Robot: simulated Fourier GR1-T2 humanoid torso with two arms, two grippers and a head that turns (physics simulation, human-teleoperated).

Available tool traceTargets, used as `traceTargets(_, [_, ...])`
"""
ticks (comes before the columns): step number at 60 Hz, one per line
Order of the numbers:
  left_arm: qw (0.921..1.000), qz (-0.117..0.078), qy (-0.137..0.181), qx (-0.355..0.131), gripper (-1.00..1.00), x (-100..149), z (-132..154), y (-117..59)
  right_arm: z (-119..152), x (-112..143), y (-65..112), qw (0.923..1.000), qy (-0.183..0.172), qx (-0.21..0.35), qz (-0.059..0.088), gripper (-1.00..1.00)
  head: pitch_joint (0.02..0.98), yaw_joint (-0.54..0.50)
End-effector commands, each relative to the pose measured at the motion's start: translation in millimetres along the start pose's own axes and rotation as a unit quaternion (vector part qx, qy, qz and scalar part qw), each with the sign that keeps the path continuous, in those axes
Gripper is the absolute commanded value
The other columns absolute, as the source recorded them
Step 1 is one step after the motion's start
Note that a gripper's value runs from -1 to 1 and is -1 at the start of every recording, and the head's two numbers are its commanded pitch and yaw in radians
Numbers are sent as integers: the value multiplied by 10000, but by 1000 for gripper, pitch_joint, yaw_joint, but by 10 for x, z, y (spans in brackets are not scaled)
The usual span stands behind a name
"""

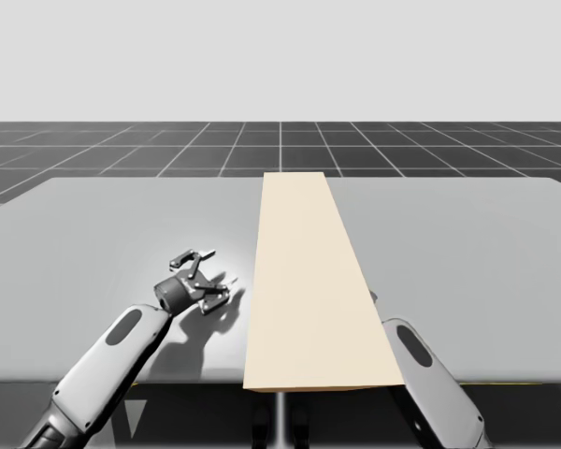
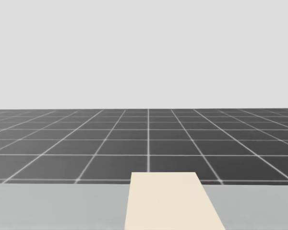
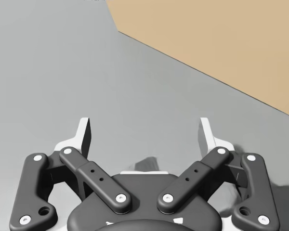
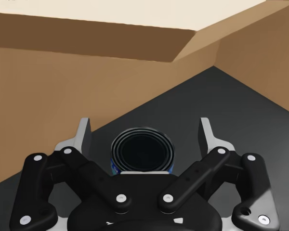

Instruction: Retrieve the object from inside the box.

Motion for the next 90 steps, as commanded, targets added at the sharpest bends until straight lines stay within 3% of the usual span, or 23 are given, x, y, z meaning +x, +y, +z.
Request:
traceTargets(1, [9991, -259, 29, -341, -1000, 3, -62, -255, 27, -33, 181, 9988, 200, 190, -408, -1000, 183, 9])
traceTargets(2, [9991, -260, 22, -347, -1000, 4, -63, -259, 26, -39, 180, 9986, 220, 183, -443, -1000, 184, 7])
traceTargets(4, [9991, -255, 17, -349, -1000, 6, -63, -266, 14, -72, 149, 9990, 229, 133, -348, -1000, 187, 0])
traceTargets(10, [9991, -264, -1, -345, -1000, 8, -58, -258, -42, -218, 54, 9990, 172, 15, -415, -1000, 195, -15])
traceTargets(18, [9990, -279, -1, -340, -1000, 9, -59, -253, -94, -382, -13, 9993, 224, -123, -269, -1000, 211, -25])
traceTargets(27, [9989, -306, -2, -350, -1000, 4, -63, -253, -274, -490, -46, 9980, 526, -31, -342, -1000, 221, -31])
traceTargets(32, [9989, -319, -16, -345, -1000, 3, -59, -245, -409, -497, -68, 9970, 585, 72, -495, -1000, 231, -32])
traceTargets(34, [9989, -322, -21, -342, -1000, 3, -59, -244, -448, -500, -73, 9972, 599, 120, -424, -1000, 234, -33])
traceTargets(39, [9988, -366, -15, -332, -1000, 0, -57, -244, -567, -486, -60, 9964, 645, 231, -496, -1000, 242, -35])
traceTargets(41, [9987, -376, -16, -334, -1000, 0, -56, -244, -608, -492, -51, 9965, 665, 223, -459, -1000, 243, -35])
traceTargets(50, [9985, -430, -26, -344, -1000, 2, -47, -253, -748, -588, 0, 9928, 1037, 267, -535, -1000, 250, -34])
traceTargets(52, [9984, -448, -20, -334, -1000, 2, -47, -255, -748, -619, 4, 9879, 1391, 274, -629, -1000, 252, -34])
traceTargets(54, [9983, -459, -22, -347, -1000, 4, -45, -260, -740, -664, 5, 9870, 1478, 385, -491, -1000, 253, -35])
traceTargets(55, [9983, -463, -22, -348, -1000, 4, -44, -262, -733, -690, 10, 9874, 1509, 274, -382, -551, 254, -35])
traceTargets(57, [9983, -480, -20, -344, -1000, 5, -42, -267, -732, -728, 6, 9862, 1589, 159, -426, 822, 255, -36])
traceTargets(58, [9982, -484, -26, -351, -1000, 7, -41, -270, -730, -753, -1, 9848, 1659, 178, -479, 1000, 256, -37])
traceTargets(63, [9981, -510, -2, -338, -1000, 2, -47, -271, -713, -748, -37, 9849, 1643, 30, -549, 1000, 255, -38])
traceTargets(68, [9981, -512, 3, -337, -1000, 3, -45, -273, -653, -683, -55, 9861, 1572, -61, -528, 1000, 254, -39])
traceTargets(78, [9981, -529, 23, -327, -1000, 5, -48, -278, -492, -487, -27, 9908, 1279, -206, -393, 1000, 250, -43])
traceTargets(80, [9980, -532, 28, -327, -1000, 5, -49, -279, -473, -451, -8, 9916, 1240, -208, -298, 1000, 250, -45])
traceTargets(90, [9981, -537, 42, -310, -1000, 4, -51, -270, -434, -354, 22, 9933, 1102, -243, -231, 1000, 245, -45])
